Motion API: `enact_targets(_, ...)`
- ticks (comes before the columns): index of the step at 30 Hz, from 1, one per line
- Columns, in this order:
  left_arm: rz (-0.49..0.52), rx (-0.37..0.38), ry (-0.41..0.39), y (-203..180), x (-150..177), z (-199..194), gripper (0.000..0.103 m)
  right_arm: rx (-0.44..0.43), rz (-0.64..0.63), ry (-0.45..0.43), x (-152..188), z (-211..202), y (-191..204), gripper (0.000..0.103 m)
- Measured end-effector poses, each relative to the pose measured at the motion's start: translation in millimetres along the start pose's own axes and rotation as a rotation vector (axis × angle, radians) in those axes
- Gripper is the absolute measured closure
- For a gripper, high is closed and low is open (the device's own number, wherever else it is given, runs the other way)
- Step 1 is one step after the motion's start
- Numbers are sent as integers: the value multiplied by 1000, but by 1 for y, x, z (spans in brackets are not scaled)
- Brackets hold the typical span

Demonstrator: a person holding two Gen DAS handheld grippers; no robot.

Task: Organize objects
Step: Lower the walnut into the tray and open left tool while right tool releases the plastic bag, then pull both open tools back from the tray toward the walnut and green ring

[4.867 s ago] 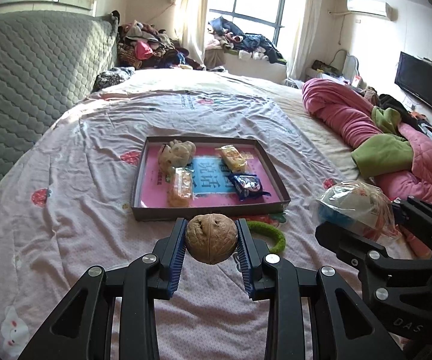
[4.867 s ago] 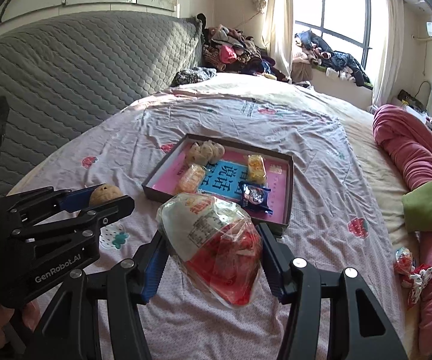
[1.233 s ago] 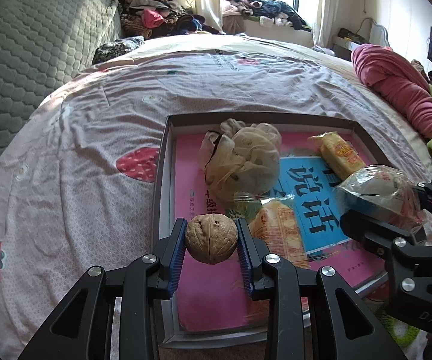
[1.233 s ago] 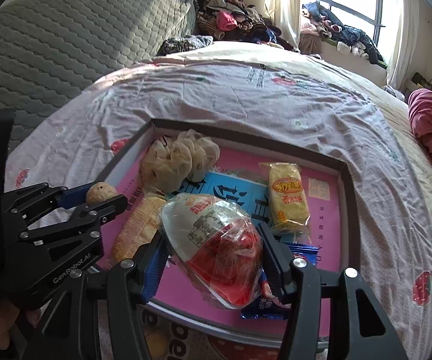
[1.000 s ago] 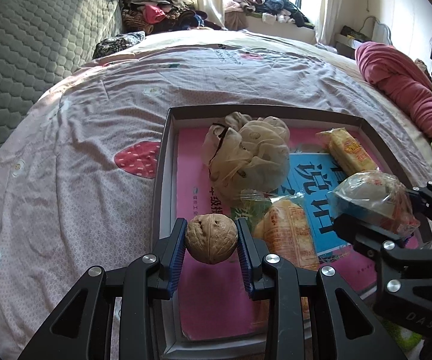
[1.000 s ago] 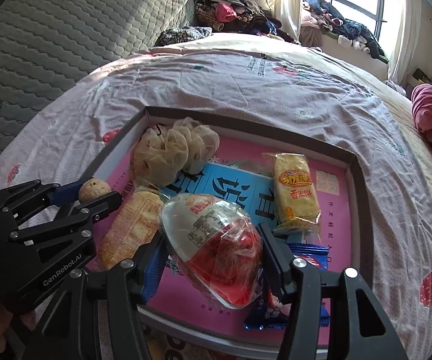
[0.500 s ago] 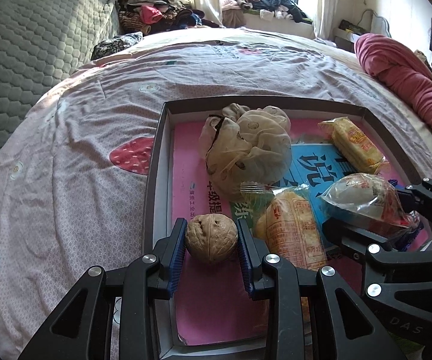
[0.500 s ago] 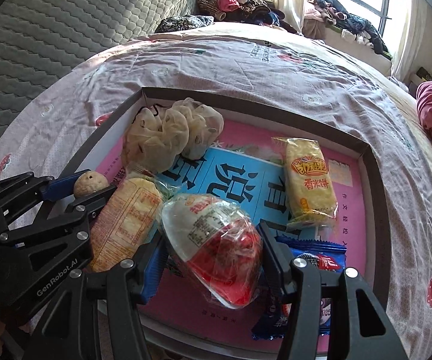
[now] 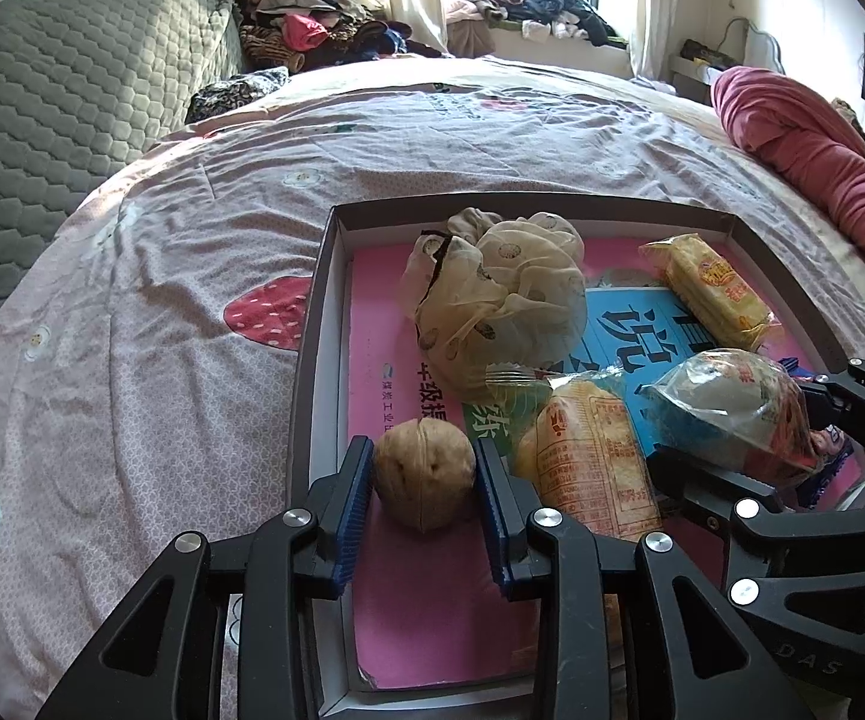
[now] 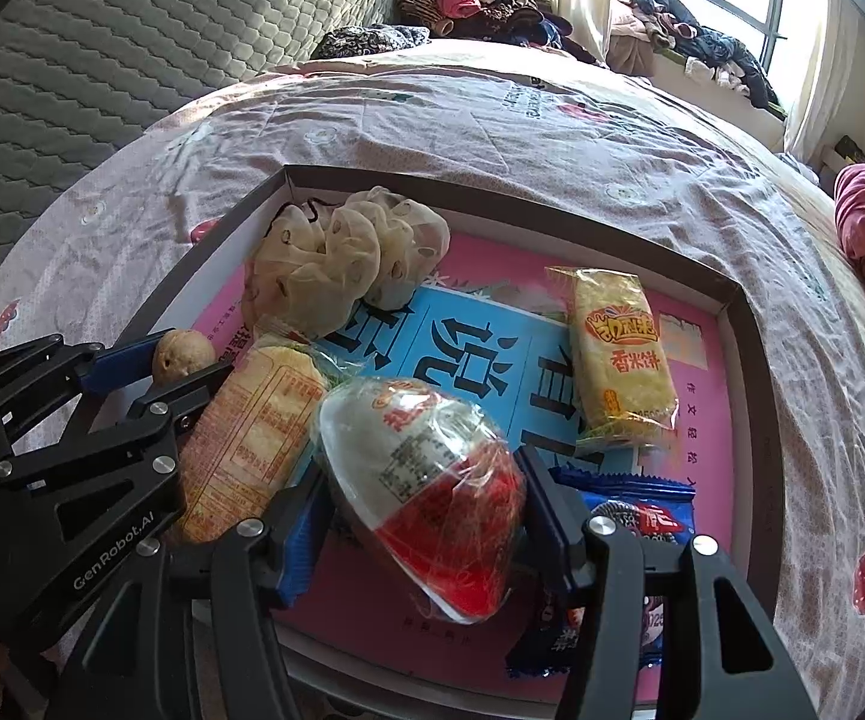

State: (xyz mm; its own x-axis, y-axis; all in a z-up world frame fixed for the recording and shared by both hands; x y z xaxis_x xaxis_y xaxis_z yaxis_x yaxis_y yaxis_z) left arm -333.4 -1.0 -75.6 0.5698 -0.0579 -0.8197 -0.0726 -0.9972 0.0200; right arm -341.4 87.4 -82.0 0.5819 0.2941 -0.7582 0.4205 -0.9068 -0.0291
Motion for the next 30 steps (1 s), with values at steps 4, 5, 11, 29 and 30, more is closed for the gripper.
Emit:
enact_targets(4,3,13,-4,-1,0,-1,60,-5,-1,3,1,-2,0,42)
enact_targets(5,9,11,-4,-2,0,-1,60,-4,0,2,1,-3,0,41)
enact_targets(11,14,5,-4,-3,0,-2,53,-4,6,-2,0,-9,-2,40)
enact_targets(29,-22,5,-10,-1,-10,-12,33,8,21,-36,-12,-25,-9,38)
enact_targets(30,-26,4,-15,0,-11,-14,33,8,26,-40,-13,-26,-10,35)
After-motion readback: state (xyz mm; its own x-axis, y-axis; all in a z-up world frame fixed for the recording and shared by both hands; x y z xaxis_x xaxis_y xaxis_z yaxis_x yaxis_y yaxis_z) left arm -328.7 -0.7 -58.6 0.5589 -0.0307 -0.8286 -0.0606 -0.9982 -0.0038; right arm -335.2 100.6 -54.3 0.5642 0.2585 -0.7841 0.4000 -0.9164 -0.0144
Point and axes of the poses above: each gripper's, at about its wrist camera, not at the fingertips, and z roughly the way its jaws point, y to its left, x to its underside, the point moved 5 cm from there along z, roughly the way its jaws point, and after that the axes turned 15 degrees about -y, right-handed, at the moved point
